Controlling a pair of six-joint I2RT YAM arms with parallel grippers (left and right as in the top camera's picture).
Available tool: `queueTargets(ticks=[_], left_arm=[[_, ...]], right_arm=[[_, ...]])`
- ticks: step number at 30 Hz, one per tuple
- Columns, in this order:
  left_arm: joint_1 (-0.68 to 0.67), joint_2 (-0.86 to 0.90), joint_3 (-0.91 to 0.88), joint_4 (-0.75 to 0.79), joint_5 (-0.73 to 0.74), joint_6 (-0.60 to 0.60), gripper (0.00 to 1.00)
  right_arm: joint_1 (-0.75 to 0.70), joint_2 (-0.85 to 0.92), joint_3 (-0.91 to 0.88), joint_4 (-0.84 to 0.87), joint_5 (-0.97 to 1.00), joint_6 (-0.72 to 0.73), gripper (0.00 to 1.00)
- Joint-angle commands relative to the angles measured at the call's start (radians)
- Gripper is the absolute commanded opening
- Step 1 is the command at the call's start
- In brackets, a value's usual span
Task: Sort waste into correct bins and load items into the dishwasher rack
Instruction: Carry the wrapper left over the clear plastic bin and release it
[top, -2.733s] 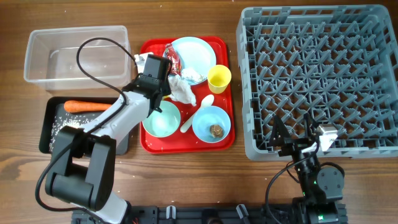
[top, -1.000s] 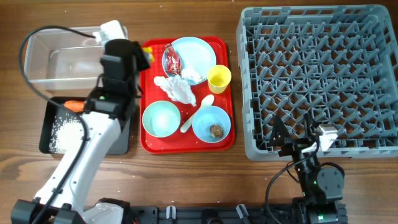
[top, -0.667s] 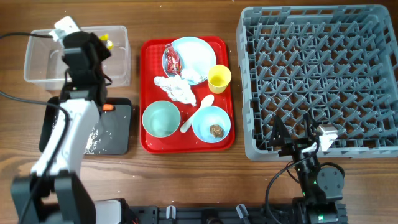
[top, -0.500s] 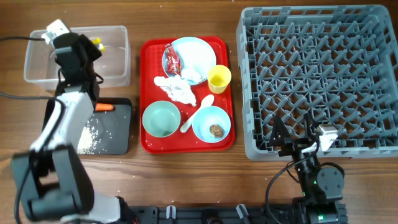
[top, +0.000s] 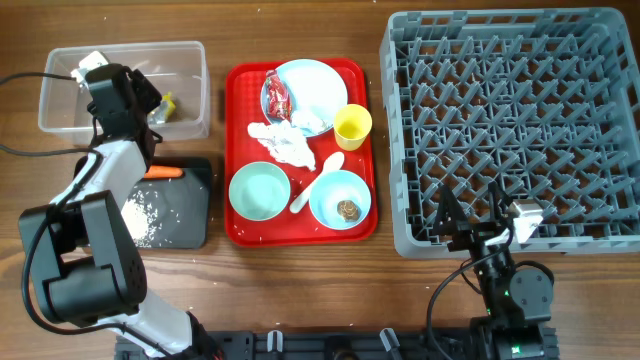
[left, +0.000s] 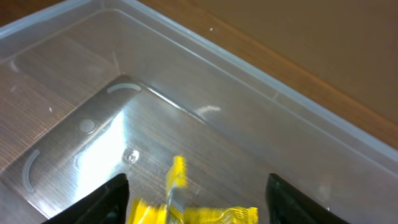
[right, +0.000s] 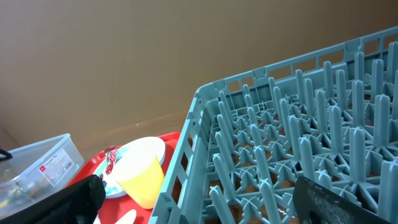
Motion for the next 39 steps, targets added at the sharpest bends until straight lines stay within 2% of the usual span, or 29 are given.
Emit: queueTargets(ticks=[1,4,6,7,10,17,21,24,32,39], left_arm=[[-0.001,-0.002,0.013,-0.013,0.066,0.013,0.71],[-0.003,-0.016,0.013,-0.046,0.107,0.029,0.61],[-0.007,-0.032,0.013,-0.070,0.120,0.030,0.49],[-0.010,-0.043,0.013,-0.084,0.120,0.029,0.40],[-0.029,-0.080,0.013,-0.132,0.120,0.029,0.29],[-0.089,-0.171,0.013,-0.187,0.120,0.029,0.27],[-0.106,-0.185,0.013,-0.217,0.120,0.029,0.15],[-0.110,-0.175,0.013,-0.245,0.121,0.029,0.11],[-0.110,-0.170,0.013,-0.293,0.272,0.026,0.09],[-0.110,-0.168,0.013,-0.316,0.296,0.026,0.09]], right_arm=[[0.003,-0.007,-0.001,0.003,0.013,-0.007,1.00],[0.003,-0.007,-0.001,0.003,0.013,-0.008,1.00],[0.003,-0.007,-0.001,0.003,0.013,-0.007,1.00],[0.003,-0.007,-0.001,0.003,0.013,-0.007,0.99],[0.003,-0.007,-0.001,0.003,0.013,-0.007,1.00],[0.003,-0.007,-0.001,0.003,0.013,-0.008,1.00],[0.003,-0.007,-0.001,0.003,0.013,-0.007,1.00],[0.003,-0.007,-0.001,0.003,0.013,-0.007,1.00],[0.003,-0.007,-0.001,0.003,0.013,-0.007,1.00],[0.003,-0.007,-0.001,0.003,0.013,-0.007,1.00]])
